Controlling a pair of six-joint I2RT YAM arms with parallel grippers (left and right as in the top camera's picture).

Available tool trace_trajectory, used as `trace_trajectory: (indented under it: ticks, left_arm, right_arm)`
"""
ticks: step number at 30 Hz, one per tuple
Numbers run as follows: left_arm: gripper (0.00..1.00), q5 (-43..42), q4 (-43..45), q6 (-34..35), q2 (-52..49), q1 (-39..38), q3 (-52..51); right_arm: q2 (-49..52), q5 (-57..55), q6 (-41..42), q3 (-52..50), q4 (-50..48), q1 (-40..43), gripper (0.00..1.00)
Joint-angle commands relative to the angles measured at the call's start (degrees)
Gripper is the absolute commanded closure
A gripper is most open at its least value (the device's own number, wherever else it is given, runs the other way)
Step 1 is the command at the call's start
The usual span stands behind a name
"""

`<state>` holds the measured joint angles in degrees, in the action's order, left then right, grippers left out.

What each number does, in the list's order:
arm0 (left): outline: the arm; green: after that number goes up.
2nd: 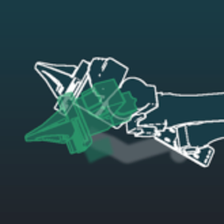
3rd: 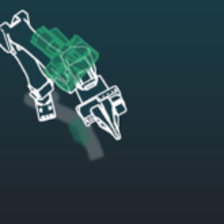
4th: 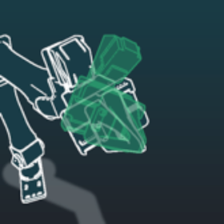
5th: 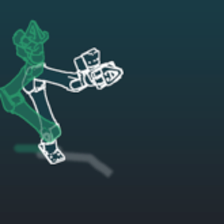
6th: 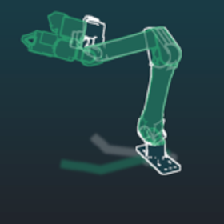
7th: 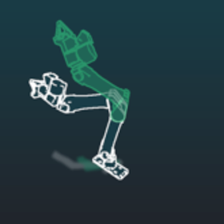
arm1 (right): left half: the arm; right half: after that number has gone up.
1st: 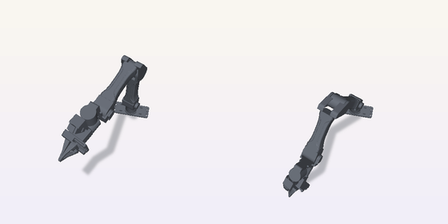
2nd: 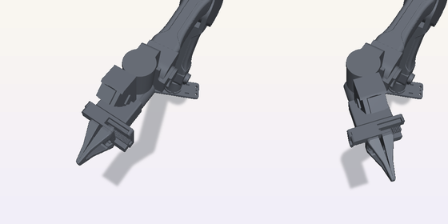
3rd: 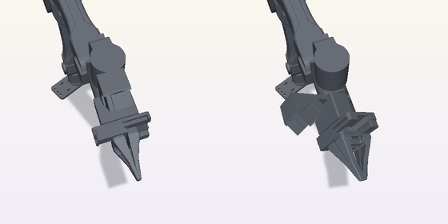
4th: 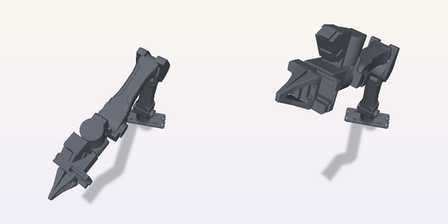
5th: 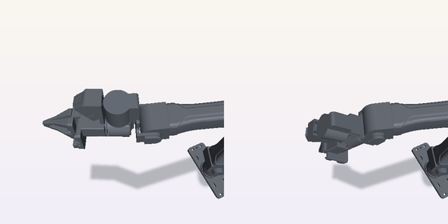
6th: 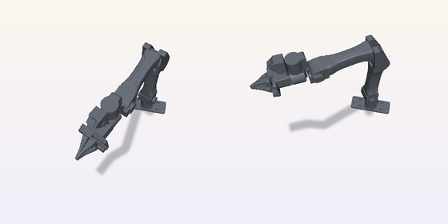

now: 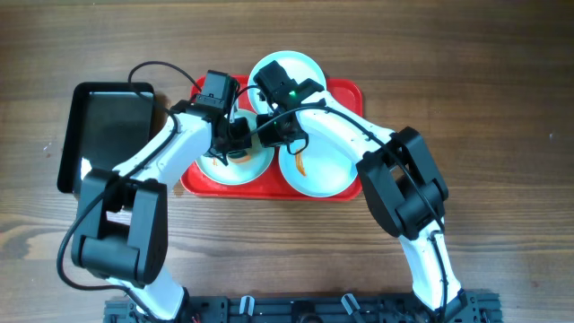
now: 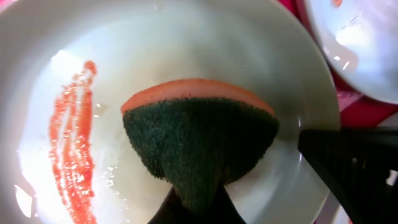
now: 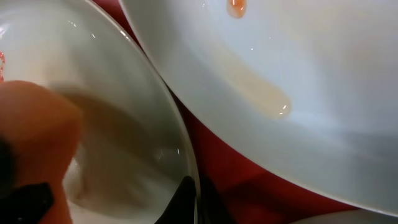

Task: Clean dirty plates on tray and stack at the side
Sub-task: 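Hold the plate rim with the right gripper and scrub with the sponge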

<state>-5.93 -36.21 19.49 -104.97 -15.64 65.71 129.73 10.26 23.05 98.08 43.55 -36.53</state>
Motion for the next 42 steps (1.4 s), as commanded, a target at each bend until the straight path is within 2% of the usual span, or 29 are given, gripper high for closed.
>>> trace_trajectory:
  ticks: [1, 4, 6, 8, 13, 15, 19, 25, 27, 29, 33, 42]
  left_arm:
    - [0.96, -1.55, 0.24, -1.16, -2.05, -0.28, -1.01]
    - [0.96, -5.25, 2.29, -1.11, -3.87, -0.28, -1.57]
    - [0.96, -4.81, 4.31, -1.09, -5.51, -0.33, -2.19]
    - [0.96, 0.55, 2.8, -1.07, -7.43, -0.33, -2.19]
    - [0.96, 24.06, -3.8, 4.17, -8.68, -0.33, -2.23]
    - [0.96, 29.49, -6.08, 4.15, -8.66, -0.22, -2.21]
    - [0.96, 33.73, -7.39, 4.68, -8.61, 0.0, -2.19]
    - [0.96, 26.25, -7.41, 5.03, -0.55, -4.09, 1.2]
    - [0.96, 22.88, -4.92, 7.26, 4.74, -6.19, 1.42]
    - [0.96, 19.54, -2.19, 8.0, 5.84, -6.75, 1.42]
    - [0.96, 13.77, 0.5, 8.0, 2.93, -6.6, 1.36]
    - [0.96, 13.25, 7.5, 7.78, -6.91, -6.58, 1.36]
  right_arm:
    - [2.16, -0.96, -1.99, -0.57, 0.11, -0.09, 0.96]
    - [2.16, -0.22, -1.9, -0.57, -0.7, -0.09, 0.96]
    - [2.16, 0.33, -1.9, -0.57, -1.07, -0.09, 0.96]
    - [2.16, 0.33, -1.95, -0.59, -1.05, -0.09, 0.96]
    - [2.16, 0.33, -1.9, -0.57, -1.55, -0.09, 0.96]
    - [2.16, 0.33, -1.92, -0.57, -1.49, -0.09, 0.96]
    - [2.16, 0.33, -1.92, -0.57, -1.51, -0.09, 0.96]
    - [2.16, 0.35, -1.9, -0.57, -1.77, -0.09, 0.96]
    - [2.16, 0.37, -1.86, -0.57, -1.92, -0.09, 0.96]
    - [2.16, 0.85, -1.86, -0.57, -2.14, -0.09, 0.96]
    - [2.16, 1.86, -1.9, -0.57, -2.38, -0.09, 0.96]
    - [2.16, 1.86, -1.88, -0.57, -2.56, -0.09, 0.96]
